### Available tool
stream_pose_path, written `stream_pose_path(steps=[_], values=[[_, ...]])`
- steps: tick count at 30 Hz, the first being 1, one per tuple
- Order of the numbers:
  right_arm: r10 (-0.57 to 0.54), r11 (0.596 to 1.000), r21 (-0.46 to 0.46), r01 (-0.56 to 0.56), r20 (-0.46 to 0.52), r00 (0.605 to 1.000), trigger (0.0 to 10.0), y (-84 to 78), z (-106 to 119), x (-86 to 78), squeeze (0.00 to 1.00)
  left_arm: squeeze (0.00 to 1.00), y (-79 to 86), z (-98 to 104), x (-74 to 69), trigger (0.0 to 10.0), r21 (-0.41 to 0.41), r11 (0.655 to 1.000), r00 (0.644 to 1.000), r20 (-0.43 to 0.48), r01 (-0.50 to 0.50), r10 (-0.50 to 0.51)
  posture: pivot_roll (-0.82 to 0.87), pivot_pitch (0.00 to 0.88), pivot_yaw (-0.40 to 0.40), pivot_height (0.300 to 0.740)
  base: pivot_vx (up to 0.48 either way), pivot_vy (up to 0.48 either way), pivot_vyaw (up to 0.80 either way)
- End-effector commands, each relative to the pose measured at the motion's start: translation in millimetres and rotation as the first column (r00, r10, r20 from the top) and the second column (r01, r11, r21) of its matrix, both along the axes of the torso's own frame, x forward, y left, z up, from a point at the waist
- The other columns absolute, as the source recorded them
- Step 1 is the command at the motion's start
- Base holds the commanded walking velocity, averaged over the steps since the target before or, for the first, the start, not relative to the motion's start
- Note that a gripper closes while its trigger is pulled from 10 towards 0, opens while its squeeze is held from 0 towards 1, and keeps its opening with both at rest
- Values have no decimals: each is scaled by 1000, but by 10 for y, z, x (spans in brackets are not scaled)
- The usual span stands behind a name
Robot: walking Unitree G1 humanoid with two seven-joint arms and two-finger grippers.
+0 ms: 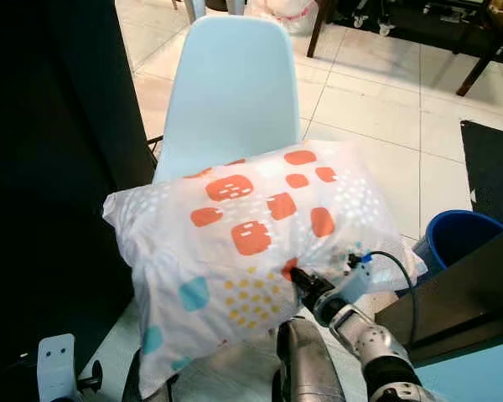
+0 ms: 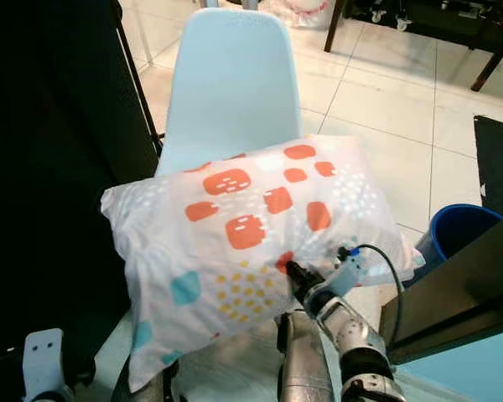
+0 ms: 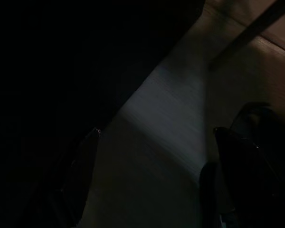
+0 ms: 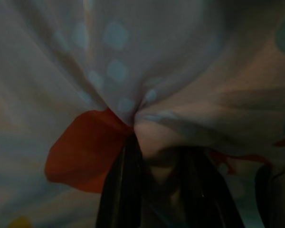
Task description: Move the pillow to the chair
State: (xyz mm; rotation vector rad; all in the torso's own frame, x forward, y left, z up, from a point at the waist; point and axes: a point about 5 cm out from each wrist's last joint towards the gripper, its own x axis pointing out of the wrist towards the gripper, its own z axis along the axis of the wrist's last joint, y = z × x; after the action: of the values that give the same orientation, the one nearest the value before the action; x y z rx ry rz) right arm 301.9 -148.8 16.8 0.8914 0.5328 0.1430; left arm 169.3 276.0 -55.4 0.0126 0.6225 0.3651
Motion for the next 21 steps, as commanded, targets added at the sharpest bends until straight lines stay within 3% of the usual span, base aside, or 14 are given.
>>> stream_pose_path(steps=[1, 7, 9, 16, 21], values=[[43, 999, -14, -43, -1, 999, 0, 98, -16, -2, 0, 0, -46, -66, -97, 10000, -9, 1000, 999, -33, 0, -1, 30, 192, -72, 587, 0, 0, 0], [53, 998, -42, -52, 13, 999, 0, 168, 8, 53, 0, 0, -71, -59, -73, 10000, -10, 1000, 1000, -20, 4, -4, 31, 192, -73, 587, 0, 0, 0], [61, 998, -11, -60, 44, 997, 0, 291, 85, 121, 0, 0, -87, -58, -57, 10000, -12, 1000, 1000, -18, 9, -9, 33, 191, -73, 587, 0, 0, 0], [-6, 991, 133, -16, 166, 986, 0, 467, 464, 403, 0, 0, -120, -63, -37, 10000, -18, 1000, 1000, -19, 16, -17, 38, 191, -67, 587, 0, 0, 0], [-27, 973, 227, -46, 309, 951, 0, 625, 966, 668, 0, 0, -169, -83, -47, 10000, -27, 999, 1000, -21, 22, -23, 42, 191, -66, 587, 0, 0, 0]])
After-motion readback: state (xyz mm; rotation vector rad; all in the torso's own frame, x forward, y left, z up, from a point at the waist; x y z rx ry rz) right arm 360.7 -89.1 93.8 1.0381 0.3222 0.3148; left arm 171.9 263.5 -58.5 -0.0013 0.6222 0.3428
